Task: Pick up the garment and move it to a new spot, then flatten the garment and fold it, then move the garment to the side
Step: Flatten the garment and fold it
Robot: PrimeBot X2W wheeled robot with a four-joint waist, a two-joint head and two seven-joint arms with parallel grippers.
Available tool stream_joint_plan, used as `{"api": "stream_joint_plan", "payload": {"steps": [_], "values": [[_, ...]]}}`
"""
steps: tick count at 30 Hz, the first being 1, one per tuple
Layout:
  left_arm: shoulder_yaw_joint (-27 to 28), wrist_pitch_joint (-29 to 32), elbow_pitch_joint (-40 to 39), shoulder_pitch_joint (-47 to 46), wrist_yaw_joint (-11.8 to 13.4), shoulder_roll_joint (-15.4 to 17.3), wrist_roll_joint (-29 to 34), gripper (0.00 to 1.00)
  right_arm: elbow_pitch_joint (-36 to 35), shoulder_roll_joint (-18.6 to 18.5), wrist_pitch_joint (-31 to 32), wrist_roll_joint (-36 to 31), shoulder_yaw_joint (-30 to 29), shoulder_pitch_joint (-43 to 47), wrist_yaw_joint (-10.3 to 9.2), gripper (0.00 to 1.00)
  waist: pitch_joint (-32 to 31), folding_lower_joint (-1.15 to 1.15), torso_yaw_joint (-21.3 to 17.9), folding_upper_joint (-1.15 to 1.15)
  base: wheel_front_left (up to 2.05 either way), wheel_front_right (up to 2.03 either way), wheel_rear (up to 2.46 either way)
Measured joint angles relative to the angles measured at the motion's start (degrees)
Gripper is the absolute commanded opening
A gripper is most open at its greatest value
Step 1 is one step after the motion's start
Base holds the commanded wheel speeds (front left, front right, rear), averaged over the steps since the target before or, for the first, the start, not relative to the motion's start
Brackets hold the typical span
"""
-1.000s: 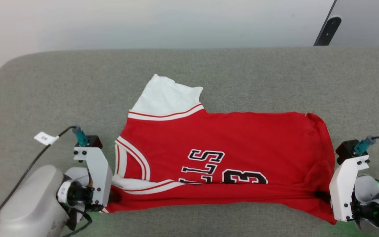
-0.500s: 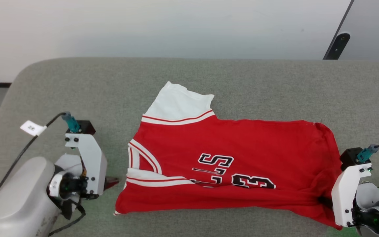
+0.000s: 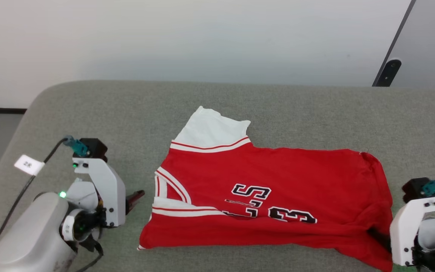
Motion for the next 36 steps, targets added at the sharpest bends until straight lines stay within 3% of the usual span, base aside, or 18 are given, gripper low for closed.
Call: {"api": "stream_joint_plan", "payload": {"steps": [8, 16, 23, 30, 36], "values": [[-0.5, -2.9, 1.3, -0.5, -1.6, -0.6, 0.9, 1.00, -5.6, -2.2, -14.4, -4.7, -2.1, 3.3, -0.01, 1.00, -1.3, 0.00, -0.1, 0.00, 0.00, 0.00, 0.00], [0.1, -5.3, 1.6, -5.5, -3.3, 0.5, 2.7, 1.00, -15.3, -1.3, -35.4, -14.7, -6.4, 7.4, -0.01, 1.00, -0.1, 0.00, -3.3, 0.00, 0.00, 0.00, 0.00], [-0.2, -4.4, 3.7, -12.2, -5.0, 1.9, 4.2, 1.00, -24.0, 5.7, -47.5, -28.4, -11.0, 11.2, -0.01, 1.00, 3.2, 0.00, -7.2, 0.00, 0.00, 0.00, 0.00], [-0.3, 0.1, 5.0, -21.0, -5.8, 4.5, 5.8, 1.00, -32.9, 15.1, -50.7, -36.6, -14.3, 13.8, -0.01, 1.00, 8.7, 0.00, -11.2, 0.00, 0.00, 0.00, 0.00], [-1.3, 5.7, 6.4, -27.6, -6.7, 7.4, 6.7, 1.00, -39.7, 19.9, -50.8, -38.7, -14.4, 14.0, -0.01, 1.00, 14.6, 0.00, -14.5, 0.00, 0.00, 0.00, 0.00]]}}
